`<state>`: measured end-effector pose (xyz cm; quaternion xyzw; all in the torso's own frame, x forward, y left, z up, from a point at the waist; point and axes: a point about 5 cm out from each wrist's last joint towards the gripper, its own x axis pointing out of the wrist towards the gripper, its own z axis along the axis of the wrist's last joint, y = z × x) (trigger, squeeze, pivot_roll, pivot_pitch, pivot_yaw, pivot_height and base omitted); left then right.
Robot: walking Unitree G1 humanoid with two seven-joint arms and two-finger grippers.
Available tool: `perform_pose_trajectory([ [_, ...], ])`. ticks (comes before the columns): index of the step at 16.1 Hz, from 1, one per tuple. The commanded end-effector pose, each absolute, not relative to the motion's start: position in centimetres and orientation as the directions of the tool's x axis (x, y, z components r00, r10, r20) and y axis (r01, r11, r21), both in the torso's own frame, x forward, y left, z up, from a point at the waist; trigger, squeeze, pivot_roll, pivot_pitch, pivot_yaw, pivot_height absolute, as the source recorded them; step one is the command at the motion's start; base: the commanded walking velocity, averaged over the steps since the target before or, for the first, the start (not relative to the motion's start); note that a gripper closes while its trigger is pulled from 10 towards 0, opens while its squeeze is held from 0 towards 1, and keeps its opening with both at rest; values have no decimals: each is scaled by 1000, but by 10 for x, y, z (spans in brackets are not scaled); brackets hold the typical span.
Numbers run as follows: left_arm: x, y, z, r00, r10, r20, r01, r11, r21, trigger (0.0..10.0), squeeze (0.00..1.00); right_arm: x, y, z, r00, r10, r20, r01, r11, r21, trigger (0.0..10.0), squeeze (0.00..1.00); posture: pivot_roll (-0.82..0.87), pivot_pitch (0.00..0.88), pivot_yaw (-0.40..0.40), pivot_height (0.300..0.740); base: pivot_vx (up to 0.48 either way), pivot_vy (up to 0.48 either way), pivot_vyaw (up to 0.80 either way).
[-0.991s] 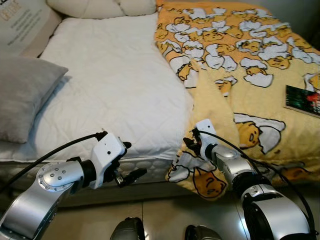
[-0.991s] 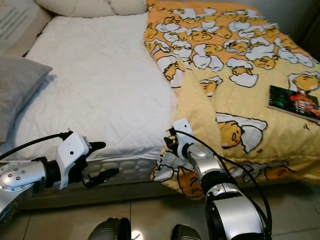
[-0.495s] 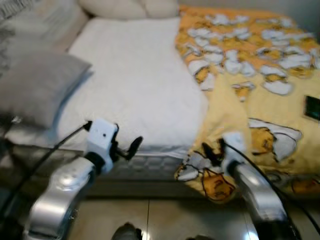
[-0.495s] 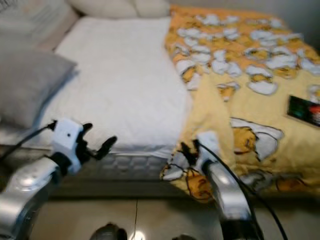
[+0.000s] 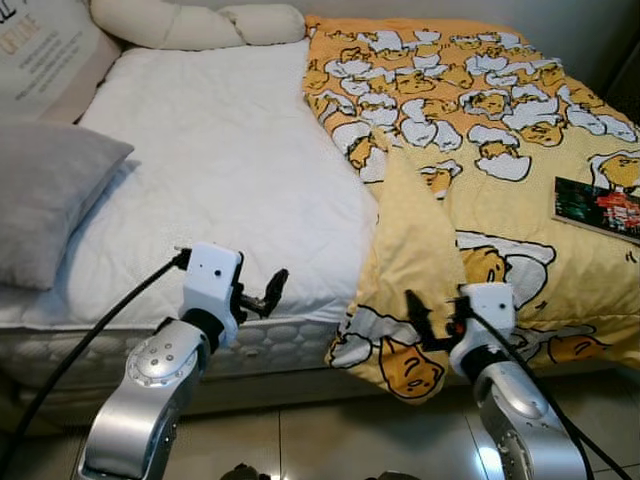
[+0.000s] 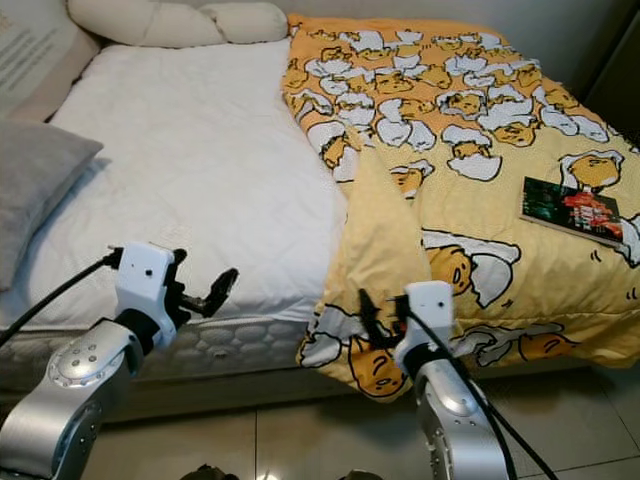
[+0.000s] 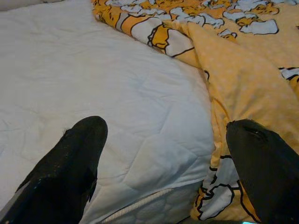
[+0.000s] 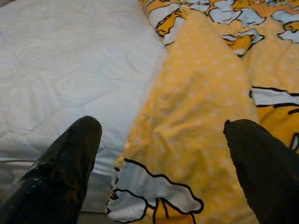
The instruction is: Clean up the room
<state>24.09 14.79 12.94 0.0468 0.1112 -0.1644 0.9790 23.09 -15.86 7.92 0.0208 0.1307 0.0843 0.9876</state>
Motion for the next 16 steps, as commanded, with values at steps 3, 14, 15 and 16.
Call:
perform_pose_trajectory([
  [3,239,150,131,928,-300,-221,321,945,65,10000,0,233,-159,84,943,193,-272,-205,979,-15,10000,0,-48,0,6,740,179,0,267],
  [14,240,147,131,920,-321,-224,344,936,70,10000,0,232,-166,84,948,120,-296,-127,992,-3,10000,0,-57,0,11,740,280,0,218],
  [15,241,146,131,918,-326,-224,349,935,68,10000,0,231,-165,82,942,132,-309,-134,991,16,10000,0,-59,0,11,740,281,0,0],
  [16,240,145,130,917,-330,-223,352,934,66,10000,0,232,-165,82,943,128,-308,-122,992,37,10000,0,-57,0,8,740,281,0,-769],
])
